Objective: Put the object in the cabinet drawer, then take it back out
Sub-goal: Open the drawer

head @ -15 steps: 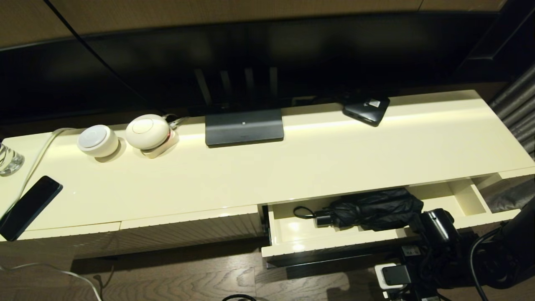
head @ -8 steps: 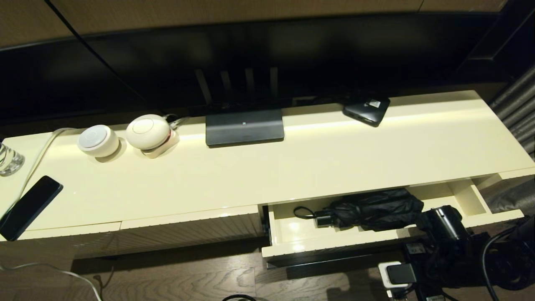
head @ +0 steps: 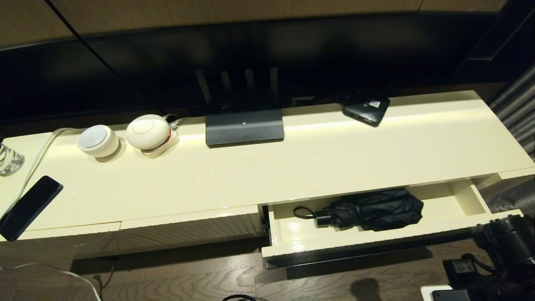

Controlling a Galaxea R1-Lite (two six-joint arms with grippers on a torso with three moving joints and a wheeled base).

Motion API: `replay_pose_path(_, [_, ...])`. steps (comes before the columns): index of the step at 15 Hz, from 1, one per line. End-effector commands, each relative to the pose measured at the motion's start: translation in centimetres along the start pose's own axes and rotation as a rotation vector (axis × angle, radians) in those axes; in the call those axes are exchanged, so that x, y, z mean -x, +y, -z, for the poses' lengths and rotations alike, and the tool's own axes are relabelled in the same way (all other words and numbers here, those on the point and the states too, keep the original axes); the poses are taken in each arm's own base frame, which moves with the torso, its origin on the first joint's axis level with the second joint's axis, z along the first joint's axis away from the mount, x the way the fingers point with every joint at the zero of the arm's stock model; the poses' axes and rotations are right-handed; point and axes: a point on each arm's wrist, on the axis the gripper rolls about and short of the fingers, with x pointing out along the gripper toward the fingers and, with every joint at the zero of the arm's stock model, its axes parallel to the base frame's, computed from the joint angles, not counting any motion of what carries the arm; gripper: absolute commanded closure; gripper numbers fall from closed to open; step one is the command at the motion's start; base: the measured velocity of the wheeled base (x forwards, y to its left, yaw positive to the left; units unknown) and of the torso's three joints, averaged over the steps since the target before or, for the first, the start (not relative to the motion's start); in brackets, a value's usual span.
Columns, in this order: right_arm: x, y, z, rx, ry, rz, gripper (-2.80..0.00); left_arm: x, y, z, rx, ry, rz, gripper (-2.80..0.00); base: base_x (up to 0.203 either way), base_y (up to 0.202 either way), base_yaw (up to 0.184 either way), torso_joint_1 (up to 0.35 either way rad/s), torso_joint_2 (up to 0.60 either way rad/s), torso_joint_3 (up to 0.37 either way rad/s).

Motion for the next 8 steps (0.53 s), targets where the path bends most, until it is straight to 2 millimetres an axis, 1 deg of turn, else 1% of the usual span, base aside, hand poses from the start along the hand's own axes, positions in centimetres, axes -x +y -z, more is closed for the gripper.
replay_pose_path(1, [4.4, 1.2, -0.1, -0.008, -0.037, 0.138, 0.00, 0.0, 0.0, 0.1, 0.001, 0.003, -0.001, 0.00, 0.000, 0.000, 0.000, 0.000, 0.00, 0.000])
replay_pose_path(2, [5.7, 1.8, -0.1, -0.044, -0.047, 0.150, 0.00, 0.0, 0.0, 0.1, 0.001, 0.005, -0.001, 0.00, 0.000, 0.000, 0.000, 0.000, 0.00, 0.000])
replay_pose_path(4, [7.2, 2.1, -0.3, -0.186, -0.070, 0.145, 0.00, 0.0, 0.0, 0.1, 0.001, 0.003, -0.001, 0.00, 0.000, 0.000, 0.000, 0.000, 0.00, 0.000])
replay_pose_path(5, [7.6, 1.7, -0.5, -0.236, -0.078, 0.151, 0.00, 0.0, 0.0, 0.1, 0.001, 0.003, -0.001, 0.00, 0.000, 0.000, 0.000, 0.000, 0.00, 0.000])
replay_pose_path(6, [8.2, 0.5, -0.8, -0.322, -0.091, 0.164, 0.00, 0.0, 0.0, 0.1, 0.001, 0.004, -0.001, 0.00, 0.000, 0.000, 0.000, 0.000, 0.00, 0.000])
replay_pose_path(7, [8.5, -0.6, -1.1, -0.418, -0.095, 0.152, 0.00, 0.0, 0.0, 0.1, 0.001, 0.003, -0.001, 0.00, 0.000, 0.000, 0.000, 0.000, 0.00, 0.000])
replay_pose_path(8, [8.2, -1.3, -1.3, -0.471, -0.091, 0.132, 0.00, 0.0, 0.0, 0.1, 0.001, 0.005, -0.001, 0.00, 0.000, 0.000, 0.000, 0.000, 0.00, 0.000])
